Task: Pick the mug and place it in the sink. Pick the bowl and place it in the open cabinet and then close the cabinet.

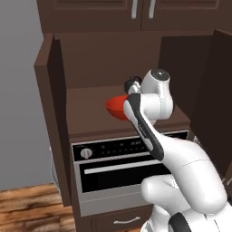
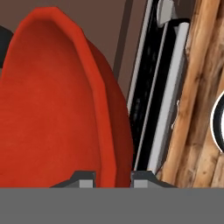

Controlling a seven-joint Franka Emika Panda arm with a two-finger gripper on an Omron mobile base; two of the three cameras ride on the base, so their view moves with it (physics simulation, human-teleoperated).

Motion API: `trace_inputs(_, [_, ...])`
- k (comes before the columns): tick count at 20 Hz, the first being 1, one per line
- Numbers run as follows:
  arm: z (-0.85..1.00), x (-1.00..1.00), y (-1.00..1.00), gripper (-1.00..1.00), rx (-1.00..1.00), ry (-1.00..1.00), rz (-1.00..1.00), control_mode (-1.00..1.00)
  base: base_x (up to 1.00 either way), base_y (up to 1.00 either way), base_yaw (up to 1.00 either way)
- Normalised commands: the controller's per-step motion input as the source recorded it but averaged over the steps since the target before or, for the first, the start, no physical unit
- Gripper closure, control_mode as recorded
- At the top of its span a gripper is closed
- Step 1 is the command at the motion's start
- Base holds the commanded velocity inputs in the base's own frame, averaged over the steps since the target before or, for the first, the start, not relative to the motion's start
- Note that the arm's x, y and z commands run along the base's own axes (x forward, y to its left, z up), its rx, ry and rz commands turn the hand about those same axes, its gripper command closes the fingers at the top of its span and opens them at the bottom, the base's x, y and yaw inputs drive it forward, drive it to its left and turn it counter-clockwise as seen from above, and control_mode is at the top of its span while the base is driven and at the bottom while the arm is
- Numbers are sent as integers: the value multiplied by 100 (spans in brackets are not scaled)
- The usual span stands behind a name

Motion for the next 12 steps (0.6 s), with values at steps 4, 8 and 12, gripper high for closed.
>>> trace_inputs(4, [-1,60,0,100,0,3,0,-100,0,0,0])
trace_inputs(8, [-12,57,0,100,0,1,0,-100,0,0,0])
trace_inputs(12, [-36,42,0,100,0,0,0,-100,0,0,0])
